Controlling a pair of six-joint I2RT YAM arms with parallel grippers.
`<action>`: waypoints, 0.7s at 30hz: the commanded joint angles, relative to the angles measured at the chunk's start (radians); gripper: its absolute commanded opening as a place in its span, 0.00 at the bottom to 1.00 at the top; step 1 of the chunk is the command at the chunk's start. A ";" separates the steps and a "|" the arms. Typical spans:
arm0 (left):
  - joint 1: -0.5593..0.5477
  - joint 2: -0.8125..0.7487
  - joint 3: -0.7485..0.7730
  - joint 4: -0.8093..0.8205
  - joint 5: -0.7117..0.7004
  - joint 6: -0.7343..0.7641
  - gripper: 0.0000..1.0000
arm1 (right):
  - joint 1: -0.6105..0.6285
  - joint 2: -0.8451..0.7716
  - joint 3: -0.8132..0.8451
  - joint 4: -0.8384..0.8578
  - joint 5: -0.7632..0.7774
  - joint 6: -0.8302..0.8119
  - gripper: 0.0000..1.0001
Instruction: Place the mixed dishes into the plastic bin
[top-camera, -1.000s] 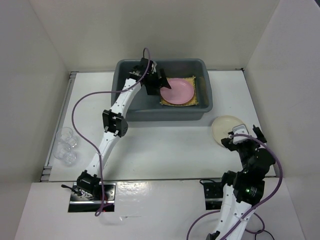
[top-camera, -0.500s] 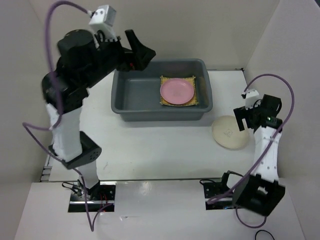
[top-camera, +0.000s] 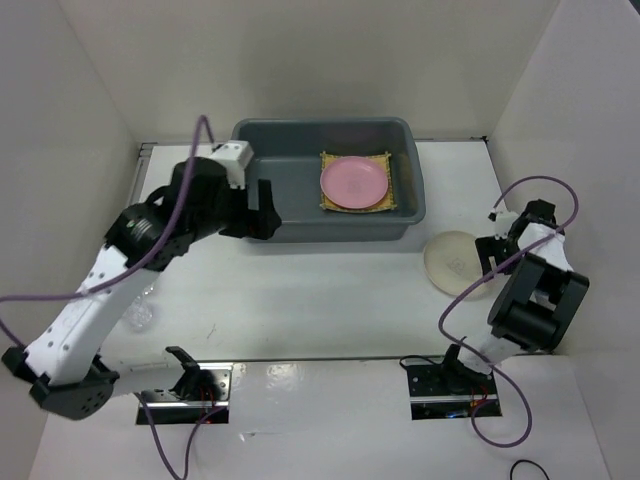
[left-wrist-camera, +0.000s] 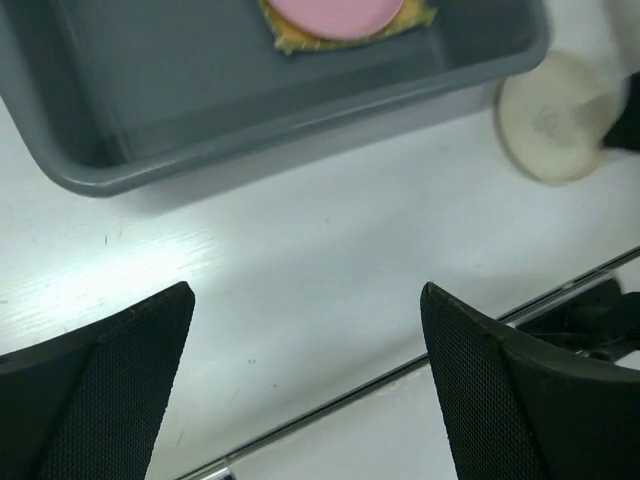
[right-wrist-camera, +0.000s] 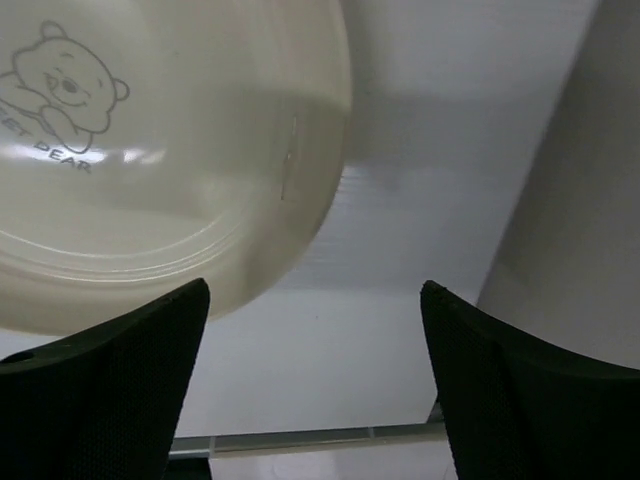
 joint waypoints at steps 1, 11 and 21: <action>0.015 -0.137 -0.017 0.120 0.049 0.012 1.00 | -0.005 0.094 0.001 0.044 -0.027 -0.037 0.88; 0.015 -0.448 -0.391 0.088 0.149 -0.117 1.00 | -0.016 0.235 0.011 0.067 -0.092 0.019 0.00; 0.015 -0.429 -0.399 0.093 0.129 -0.106 1.00 | -0.089 -0.050 0.361 -0.117 -0.107 -0.001 0.00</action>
